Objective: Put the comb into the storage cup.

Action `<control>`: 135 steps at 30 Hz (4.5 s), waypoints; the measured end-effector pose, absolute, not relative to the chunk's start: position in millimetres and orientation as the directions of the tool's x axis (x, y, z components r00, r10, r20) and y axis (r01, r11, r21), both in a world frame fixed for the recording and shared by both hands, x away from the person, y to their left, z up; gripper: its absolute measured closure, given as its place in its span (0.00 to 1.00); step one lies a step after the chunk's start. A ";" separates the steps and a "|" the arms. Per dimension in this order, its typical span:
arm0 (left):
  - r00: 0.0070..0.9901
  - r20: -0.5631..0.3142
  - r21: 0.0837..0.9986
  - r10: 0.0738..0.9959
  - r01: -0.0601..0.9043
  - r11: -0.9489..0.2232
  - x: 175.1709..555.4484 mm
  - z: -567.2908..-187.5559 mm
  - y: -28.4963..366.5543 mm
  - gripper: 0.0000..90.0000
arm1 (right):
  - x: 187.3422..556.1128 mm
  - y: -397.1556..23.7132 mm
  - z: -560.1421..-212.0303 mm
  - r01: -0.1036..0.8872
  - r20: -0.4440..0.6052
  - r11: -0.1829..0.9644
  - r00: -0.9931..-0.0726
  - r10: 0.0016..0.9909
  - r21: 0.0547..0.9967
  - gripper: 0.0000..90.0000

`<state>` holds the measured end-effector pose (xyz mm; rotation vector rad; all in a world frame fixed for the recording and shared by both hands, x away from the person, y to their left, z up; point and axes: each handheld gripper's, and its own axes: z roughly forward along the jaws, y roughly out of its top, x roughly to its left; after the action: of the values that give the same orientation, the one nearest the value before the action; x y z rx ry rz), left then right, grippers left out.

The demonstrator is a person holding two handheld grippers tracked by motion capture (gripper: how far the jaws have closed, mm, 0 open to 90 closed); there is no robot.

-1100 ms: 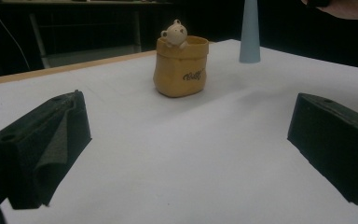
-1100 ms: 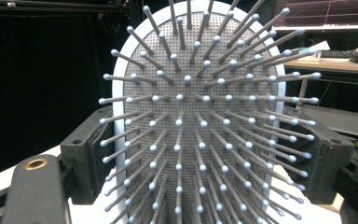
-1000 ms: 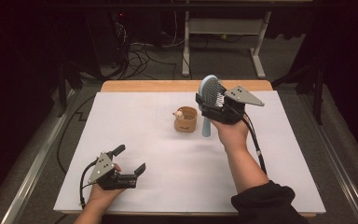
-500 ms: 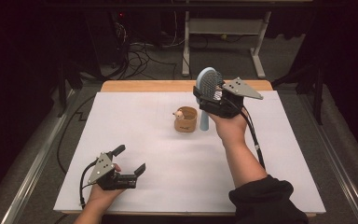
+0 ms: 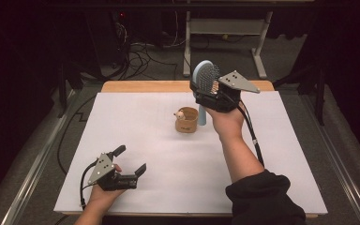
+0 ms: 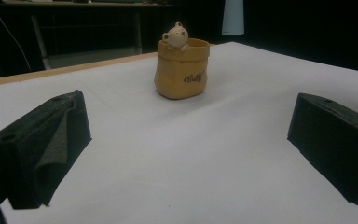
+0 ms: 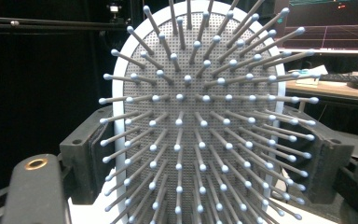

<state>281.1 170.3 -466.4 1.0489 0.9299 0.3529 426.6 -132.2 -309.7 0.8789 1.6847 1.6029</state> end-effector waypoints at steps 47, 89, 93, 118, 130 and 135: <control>0.585 -0.495 0.850 0.642 0.172 0.499 281.2 -466.4 171.3 0.00 | 471.6 -100.0 -331.4 0.070 0.026 0.016 -0.552 0.833 0.997 0.23; 0.582 -0.498 0.849 0.643 0.176 0.498 280.9 -467.0 171.7 0.00 | 475.4 -95.9 -361.7 0.112 0.047 0.016 -0.538 0.842 0.994 0.23; 0.583 -0.498 0.849 0.643 0.175 0.499 281.0 -467.0 171.4 0.00 | 475.8 -97.8 -365.4 0.118 0.055 0.010 -0.533 0.844 0.993 0.23; 0.581 -0.500 0.848 0.642 0.179 0.499 281.3 -467.4 171.1 0.00 | 476.0 -109.8 -383.2 0.172 0.109 -0.021 -0.516 0.850 0.985 0.23; 0.583 -0.498 0.850 0.642 0.180 0.496 281.1 -467.6 170.7 0.00 | 474.8 -110.9 -383.0 0.171 0.105 -0.017 -0.524 0.845 0.985 0.23; 0.584 -0.497 0.850 0.642 0.179 0.495 281.0 -467.6 170.8 0.00 | 475.5 -111.8 -383.0 0.175 0.111 -0.022 -0.520 0.847 0.984 0.22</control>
<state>281.0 170.8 -467.6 1.0445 0.9382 0.3371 475.5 -111.8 -383.0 1.0697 1.7113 1.5860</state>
